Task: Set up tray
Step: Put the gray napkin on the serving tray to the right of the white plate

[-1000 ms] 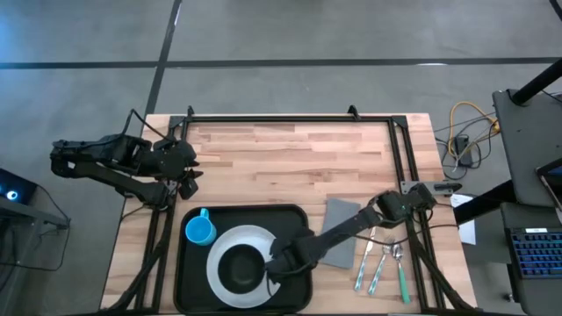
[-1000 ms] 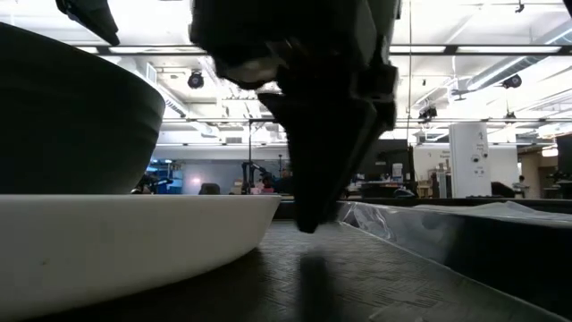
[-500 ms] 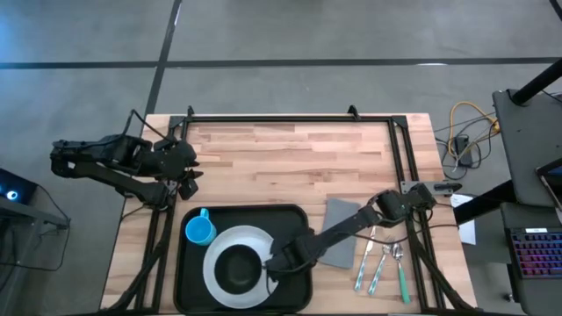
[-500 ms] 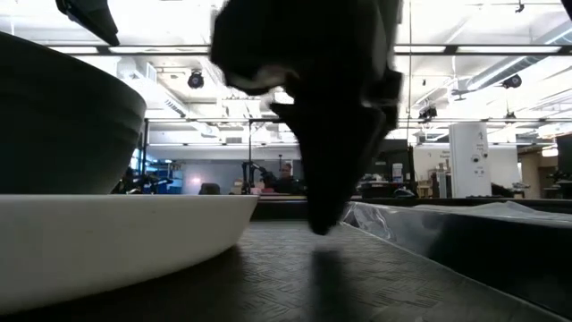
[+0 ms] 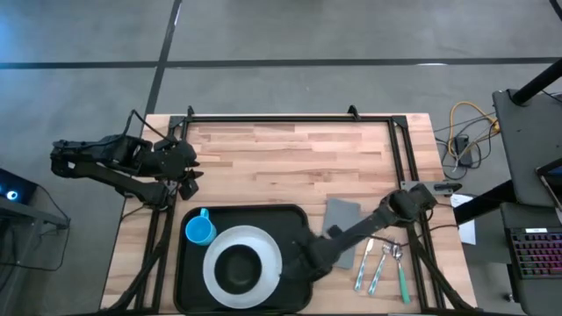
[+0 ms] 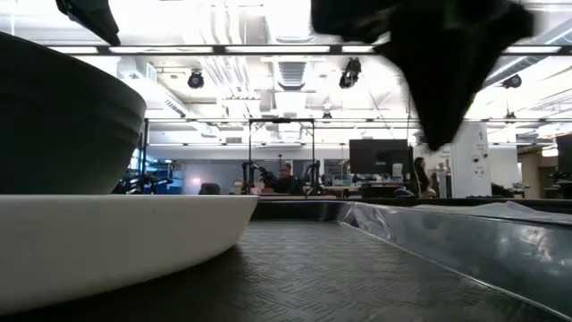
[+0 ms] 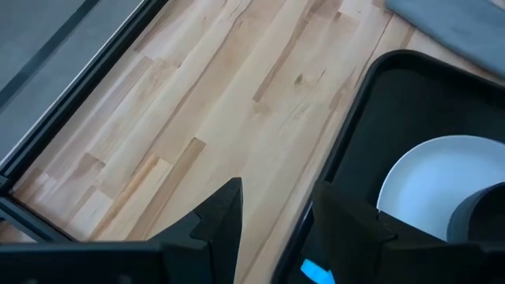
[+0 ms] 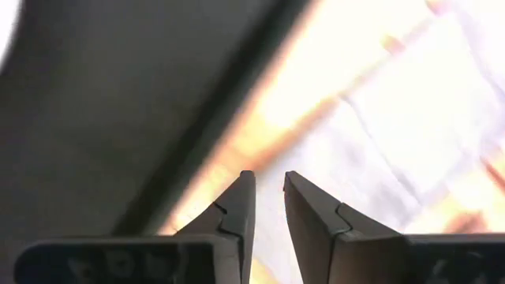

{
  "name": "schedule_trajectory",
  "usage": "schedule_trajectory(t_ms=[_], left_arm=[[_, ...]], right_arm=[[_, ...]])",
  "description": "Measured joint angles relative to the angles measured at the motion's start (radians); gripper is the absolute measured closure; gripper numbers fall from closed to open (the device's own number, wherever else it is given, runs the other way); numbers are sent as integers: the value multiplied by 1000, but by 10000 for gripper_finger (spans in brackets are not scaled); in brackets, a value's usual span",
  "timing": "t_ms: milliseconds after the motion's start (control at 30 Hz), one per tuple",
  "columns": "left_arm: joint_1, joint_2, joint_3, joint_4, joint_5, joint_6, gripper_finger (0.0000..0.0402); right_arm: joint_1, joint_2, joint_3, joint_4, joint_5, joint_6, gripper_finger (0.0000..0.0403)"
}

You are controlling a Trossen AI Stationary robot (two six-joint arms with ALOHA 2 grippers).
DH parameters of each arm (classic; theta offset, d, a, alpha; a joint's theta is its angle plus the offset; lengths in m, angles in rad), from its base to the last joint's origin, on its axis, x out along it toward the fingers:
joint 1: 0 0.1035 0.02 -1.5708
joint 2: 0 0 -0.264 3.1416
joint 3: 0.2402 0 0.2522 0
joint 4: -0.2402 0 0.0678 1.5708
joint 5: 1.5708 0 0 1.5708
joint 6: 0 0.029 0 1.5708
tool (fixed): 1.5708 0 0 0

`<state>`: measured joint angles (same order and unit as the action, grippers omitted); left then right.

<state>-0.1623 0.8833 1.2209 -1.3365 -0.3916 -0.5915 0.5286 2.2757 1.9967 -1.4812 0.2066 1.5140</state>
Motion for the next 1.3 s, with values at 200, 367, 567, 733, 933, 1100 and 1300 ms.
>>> schedule_trajectory(t_ms=[200, 367, 567, 733, 933, 1100, 1300], left_arm=[[0, 0, -6, 1, 0, -21, 265], [0, 0, -22, 19, 10, -24, 265], [0, 0, -40, 47, 25, -25, 265], [0, 0, -41, 51, 26, -33, 265], [0, -1, -41, 50, 26, -39, 265], [0, 0, -41, 50, 27, -39, 265], [0, 1, -41, 50, 27, -39, 265]], right_arm=[[44, -100, -105, -43, -52, 328, 295], [25, -179, -222, 12, -107, 414, 230], [-70, -230, -327, 195, -150, 376, 158], [-114, -210, -382, 288, -156, 341, 136], [-116, -182, -423, 288, -163, 356, 147], [-116, -178, -462, 322, -163, 372, 154], [-116, -179, -520, 437, -163, 410, 149]])
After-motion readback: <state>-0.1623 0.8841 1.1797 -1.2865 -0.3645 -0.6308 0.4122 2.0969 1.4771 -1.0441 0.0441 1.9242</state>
